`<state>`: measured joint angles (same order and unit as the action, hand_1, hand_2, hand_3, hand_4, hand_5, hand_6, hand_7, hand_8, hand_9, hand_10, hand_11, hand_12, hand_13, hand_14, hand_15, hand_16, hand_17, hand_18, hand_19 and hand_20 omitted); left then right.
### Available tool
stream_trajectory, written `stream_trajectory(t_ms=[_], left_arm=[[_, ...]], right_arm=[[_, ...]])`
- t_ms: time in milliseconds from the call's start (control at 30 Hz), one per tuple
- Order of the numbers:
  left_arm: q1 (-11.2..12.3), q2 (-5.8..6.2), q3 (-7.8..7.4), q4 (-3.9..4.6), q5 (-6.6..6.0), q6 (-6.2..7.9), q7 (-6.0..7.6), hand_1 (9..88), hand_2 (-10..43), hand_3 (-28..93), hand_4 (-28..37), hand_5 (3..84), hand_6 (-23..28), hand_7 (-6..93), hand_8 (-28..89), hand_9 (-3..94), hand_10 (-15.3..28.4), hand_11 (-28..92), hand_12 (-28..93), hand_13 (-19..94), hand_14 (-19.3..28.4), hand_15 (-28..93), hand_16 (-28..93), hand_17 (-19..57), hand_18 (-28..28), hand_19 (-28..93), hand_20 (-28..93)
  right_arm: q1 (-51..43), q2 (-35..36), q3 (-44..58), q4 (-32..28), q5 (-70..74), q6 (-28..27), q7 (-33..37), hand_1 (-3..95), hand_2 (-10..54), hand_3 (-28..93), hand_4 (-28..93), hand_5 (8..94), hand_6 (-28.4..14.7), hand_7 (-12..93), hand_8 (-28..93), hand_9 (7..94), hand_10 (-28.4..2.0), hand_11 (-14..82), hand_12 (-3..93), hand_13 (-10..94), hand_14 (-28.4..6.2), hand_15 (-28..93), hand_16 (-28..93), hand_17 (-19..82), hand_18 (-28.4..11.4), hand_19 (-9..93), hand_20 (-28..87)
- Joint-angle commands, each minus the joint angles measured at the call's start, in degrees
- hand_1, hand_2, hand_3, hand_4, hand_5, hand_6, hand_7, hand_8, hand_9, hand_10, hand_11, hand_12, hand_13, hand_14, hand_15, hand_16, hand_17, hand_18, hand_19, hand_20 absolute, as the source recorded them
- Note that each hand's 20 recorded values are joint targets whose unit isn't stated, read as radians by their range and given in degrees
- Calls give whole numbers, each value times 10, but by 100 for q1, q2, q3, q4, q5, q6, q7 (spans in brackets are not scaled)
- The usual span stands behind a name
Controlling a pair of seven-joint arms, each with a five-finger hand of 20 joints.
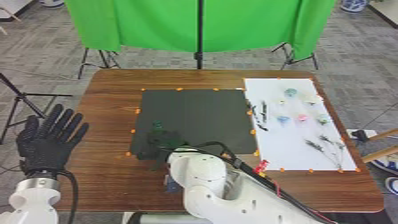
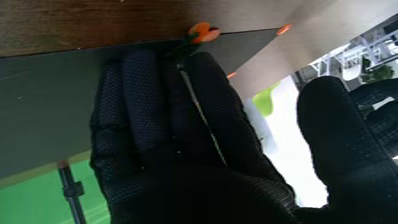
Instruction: Arrange flowers
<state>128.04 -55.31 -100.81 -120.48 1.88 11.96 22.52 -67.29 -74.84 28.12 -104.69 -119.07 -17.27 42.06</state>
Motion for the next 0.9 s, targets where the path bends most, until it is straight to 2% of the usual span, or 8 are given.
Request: stream_trajectory(t_ms=[33,167,400,467,600,733,767,900], left_arm=[[100,-7,10,44,18,61,-11,233,133,738,-283,428,79,109,-83,356,150,212,100,263,144,305,-58,-33,127,271,120],[128,7,7,26,17,125,-1,234,134,737,-283,428,79,111,-83,355,149,213,100,263,144,305,-59,-33,127,271,120],[149,-9,-7,23,13,98,15,234,134,738,-283,427,77,114,-84,350,147,212,101,261,143,305,-59,-35,126,268,119],[156,-14,-17,21,66,132,5,236,133,738,-283,427,76,115,-84,349,147,212,101,261,144,304,-59,-35,126,268,119],[156,-39,-6,31,41,115,28,244,127,738,-283,432,63,124,-87,348,147,213,102,260,143,305,-59,-34,121,259,115],[139,-92,8,52,41,48,24,245,127,736,-283,432,63,127,-90,348,147,215,102,259,144,307,-59,-34,120,256,115],[214,-114,-14,11,35,30,43,245,127,736,-283,431,65,125,-91,348,147,215,102,260,143,307,-59,-34,120,256,115],[315,-168,-75,-42,56,-58,77,241,128,736,-283,429,70,120,-88,349,148,216,102,260,144,307,-60,-35,122,259,118]], right_arm=[[-73,-5,-43,41,6,142,166,216,115,740,-167,628,-104,90,-95,542,-269,134,157,360,-278,617,118,116,-284,628,254],[-93,-36,25,-2,94,124,319,219,94,721,-163,628,-75,105,-99,529,-283,123,159,360,-284,603,118,125,-284,584,223],[-85,-28,61,-171,207,242,435,228,33,697,-158,657,-60,101,-103,533,-284,95,153,389,-284,539,110,153,-284,514,186],[-107,-20,96,-234,233,377,424,230,23,694,-159,664,-60,98,-103,540,-284,88,146,404,-284,504,105,157,-284,503,178],[-181,-41,330,-401,366,755,430,232,5,685,-160,669,-60,94,-105,513,-284,70,132,405,-284,429,84,168,-284,482,167],[-295,-41,860,-650,614,1157,457,225,-11,677,-161,672,-66,96,-105,503,-284,69,123,405,-284,419,82,184,-284,484,167],[-305,69,931,-786,663,1329,507,223,-18,675,-160,662,-74,98,-101,502,-284,71,124,404,-284,421,83,186,-284,483,166],[-360,525,1432,-1131,562,1878,526,218,-24,687,-156,644,-102,121,-86,517,-284,94,139,392,-284,471,92,186,-284,509,170]])
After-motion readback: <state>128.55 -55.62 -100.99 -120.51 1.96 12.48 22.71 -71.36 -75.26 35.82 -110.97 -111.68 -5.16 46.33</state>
